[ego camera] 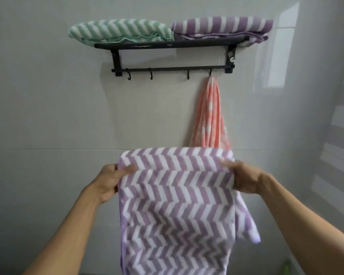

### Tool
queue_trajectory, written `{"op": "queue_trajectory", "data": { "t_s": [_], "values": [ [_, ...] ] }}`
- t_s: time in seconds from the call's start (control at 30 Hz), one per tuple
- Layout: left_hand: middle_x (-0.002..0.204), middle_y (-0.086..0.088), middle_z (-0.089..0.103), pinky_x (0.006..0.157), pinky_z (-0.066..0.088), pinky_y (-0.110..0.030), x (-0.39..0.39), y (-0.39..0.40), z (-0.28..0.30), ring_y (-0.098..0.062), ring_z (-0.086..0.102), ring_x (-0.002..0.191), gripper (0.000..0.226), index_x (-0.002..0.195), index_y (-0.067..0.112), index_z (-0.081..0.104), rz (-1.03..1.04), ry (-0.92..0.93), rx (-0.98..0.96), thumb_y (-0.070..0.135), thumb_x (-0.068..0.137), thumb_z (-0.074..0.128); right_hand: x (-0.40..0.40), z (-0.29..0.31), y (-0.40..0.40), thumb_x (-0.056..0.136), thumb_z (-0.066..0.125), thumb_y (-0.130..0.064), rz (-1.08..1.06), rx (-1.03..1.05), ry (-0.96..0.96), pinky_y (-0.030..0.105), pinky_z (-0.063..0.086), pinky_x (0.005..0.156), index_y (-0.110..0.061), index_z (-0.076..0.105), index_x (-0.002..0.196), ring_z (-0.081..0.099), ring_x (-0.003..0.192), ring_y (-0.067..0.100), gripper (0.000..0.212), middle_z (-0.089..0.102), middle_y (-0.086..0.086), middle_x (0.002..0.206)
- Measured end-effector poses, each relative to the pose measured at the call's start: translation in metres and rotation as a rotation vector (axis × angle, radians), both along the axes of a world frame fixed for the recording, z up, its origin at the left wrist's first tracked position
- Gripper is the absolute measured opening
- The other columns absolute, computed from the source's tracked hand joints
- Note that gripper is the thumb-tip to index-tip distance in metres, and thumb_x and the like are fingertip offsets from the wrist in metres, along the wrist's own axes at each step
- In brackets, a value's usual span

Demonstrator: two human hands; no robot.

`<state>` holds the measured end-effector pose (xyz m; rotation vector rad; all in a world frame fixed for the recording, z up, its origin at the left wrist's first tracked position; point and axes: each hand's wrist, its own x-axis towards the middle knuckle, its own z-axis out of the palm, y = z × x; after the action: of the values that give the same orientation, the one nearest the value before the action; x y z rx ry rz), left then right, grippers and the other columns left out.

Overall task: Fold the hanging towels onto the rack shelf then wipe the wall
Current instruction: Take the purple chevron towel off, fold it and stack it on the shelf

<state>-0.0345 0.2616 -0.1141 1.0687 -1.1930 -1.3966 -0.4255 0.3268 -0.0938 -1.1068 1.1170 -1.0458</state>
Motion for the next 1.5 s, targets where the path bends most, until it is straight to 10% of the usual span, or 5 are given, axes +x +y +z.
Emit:
{"op": "queue_trajectory", "data": {
  "t_s": [0.13, 0.47, 0.67, 1.1, 1.5],
  "values": [
    [0.098, -0.018, 0.075, 0.062, 0.059, -0.034, 0.009, 0.004, -0.021, -0.026, 0.072, 0.075, 0.057, 0.116, -0.007, 0.067, 0.172, 0.022, 0.093, 0.023, 0.071, 0.086, 0.005, -0.029, -0.006, 0.032, 0.104, -0.041, -0.057, -0.009, 0.093, 0.049, 0.051, 0.101, 0.003, 0.064, 0.126, 0.071, 0.106, 0.037, 0.111, 0.074, 0.021, 0.114],
    [0.111, -0.025, 0.071, 0.071, 0.063, -0.043, 0.027, 0.008, -0.006, -0.029, 0.073, 0.080, 0.048, 0.119, -0.010, 0.064, 0.188, 0.072, 0.020, 0.021, 0.085, 0.076, 0.021, -0.020, -0.011, 0.069, 0.084, -0.027, -0.124, -0.084, -0.007, 0.040, 0.060, 0.085, 0.003, 0.073, 0.105, 0.073, 0.094, 0.028, 0.048, 0.070, 0.025, 0.118],
    [0.112, -0.027, 0.071, 0.076, 0.062, -0.045, 0.028, 0.017, -0.009, -0.036, 0.072, 0.092, 0.060, 0.113, -0.008, 0.068, 0.064, -0.057, 0.022, 0.024, 0.065, 0.086, 0.023, -0.024, 0.002, 0.059, 0.097, -0.036, 0.098, 0.036, 0.114, 0.052, 0.049, 0.106, 0.000, 0.067, 0.123, 0.069, 0.112, 0.034, 0.079, 0.072, 0.017, 0.121],
    [0.096, -0.015, 0.075, 0.067, 0.063, -0.035, 0.028, 0.003, 0.002, -0.022, 0.073, 0.075, 0.034, 0.115, -0.004, 0.066, 0.146, 0.222, -0.022, 0.019, 0.089, 0.068, 0.010, -0.007, 0.001, 0.080, 0.076, -0.032, -0.117, -0.074, -0.150, 0.038, 0.059, 0.080, -0.005, 0.078, 0.103, 0.072, 0.093, 0.026, 0.036, 0.075, 0.017, 0.111],
    [0.096, -0.017, 0.076, 0.065, 0.063, -0.035, 0.018, 0.006, -0.001, -0.025, 0.074, 0.078, 0.030, 0.110, -0.006, 0.069, 0.093, -0.105, -0.014, 0.006, 0.083, 0.075, 0.010, -0.006, 0.006, 0.081, 0.078, -0.016, -0.040, -0.026, 0.013, 0.037, 0.060, 0.077, 0.002, 0.072, 0.108, 0.073, 0.090, 0.027, 0.033, 0.074, 0.018, 0.105]
  ]
}}
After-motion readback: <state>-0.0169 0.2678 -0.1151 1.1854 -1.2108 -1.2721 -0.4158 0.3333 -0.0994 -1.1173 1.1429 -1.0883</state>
